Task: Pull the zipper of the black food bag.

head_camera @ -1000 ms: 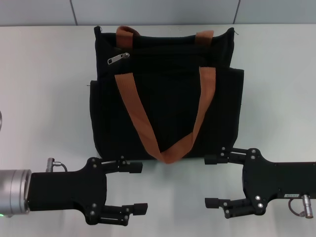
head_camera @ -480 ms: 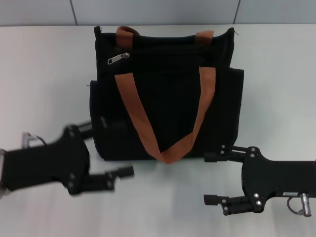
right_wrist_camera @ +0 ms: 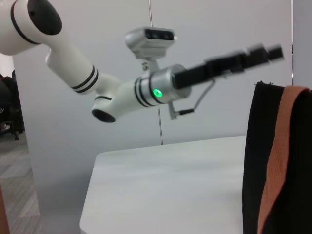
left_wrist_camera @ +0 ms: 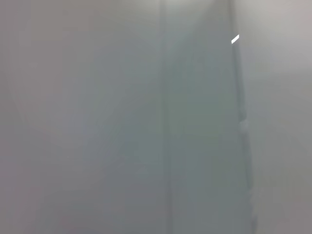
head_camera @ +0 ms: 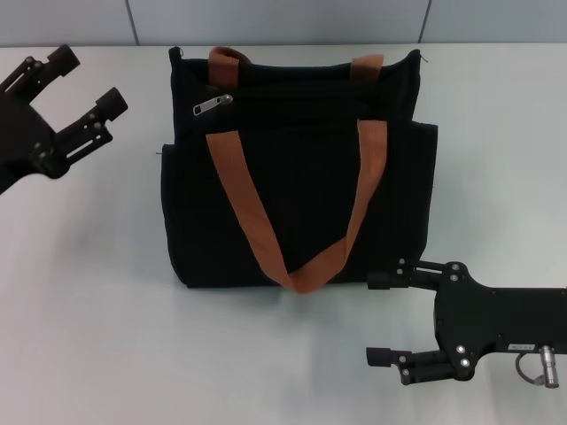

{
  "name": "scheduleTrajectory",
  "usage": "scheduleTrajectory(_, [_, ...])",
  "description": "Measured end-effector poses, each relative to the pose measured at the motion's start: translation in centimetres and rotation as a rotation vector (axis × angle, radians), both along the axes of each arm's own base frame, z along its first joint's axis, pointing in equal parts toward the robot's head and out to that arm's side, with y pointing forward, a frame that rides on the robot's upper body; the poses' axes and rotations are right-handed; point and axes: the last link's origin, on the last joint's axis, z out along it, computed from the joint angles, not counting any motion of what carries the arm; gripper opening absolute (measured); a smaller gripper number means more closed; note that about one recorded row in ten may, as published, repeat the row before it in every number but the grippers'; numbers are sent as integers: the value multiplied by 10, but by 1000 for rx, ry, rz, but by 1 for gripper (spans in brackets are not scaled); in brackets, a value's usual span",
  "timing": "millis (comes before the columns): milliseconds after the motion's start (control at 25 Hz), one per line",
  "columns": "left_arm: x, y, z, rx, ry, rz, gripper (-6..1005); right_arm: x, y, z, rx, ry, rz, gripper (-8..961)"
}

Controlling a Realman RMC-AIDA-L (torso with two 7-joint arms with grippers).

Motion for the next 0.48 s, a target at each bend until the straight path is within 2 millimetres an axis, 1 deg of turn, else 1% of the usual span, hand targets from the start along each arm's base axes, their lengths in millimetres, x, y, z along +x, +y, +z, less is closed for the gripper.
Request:
scheduleTrajectory(40, [-5, 13, -3, -22, 72, 45, 787, 0, 0, 0, 0, 0, -1, 791])
scheduleTrajectory(80, [-5, 13, -3, -22, 72, 45, 786, 0, 0, 0, 0, 0, -1, 790])
scheduleTrajectory(160, [-7, 20, -7, -55, 127, 61, 783, 0, 0, 0, 0, 0, -1, 788])
scheduleTrajectory(240, [-4, 26, -18, -125, 211, 35, 780, 1, 0, 0, 2, 1, -3, 786])
scheduleTrajectory(320, [-2, 28, -21, -141, 231, 27, 777, 1, 0, 0, 3, 2, -5, 784])
scheduleTrajectory(440, [1, 38, -32, -170, 308, 28, 773, 1, 0, 1, 6, 4, -6, 781])
scheduleTrajectory(480, [1, 38, -32, -170, 308, 28, 772, 1, 0, 1, 6, 4, -6, 780])
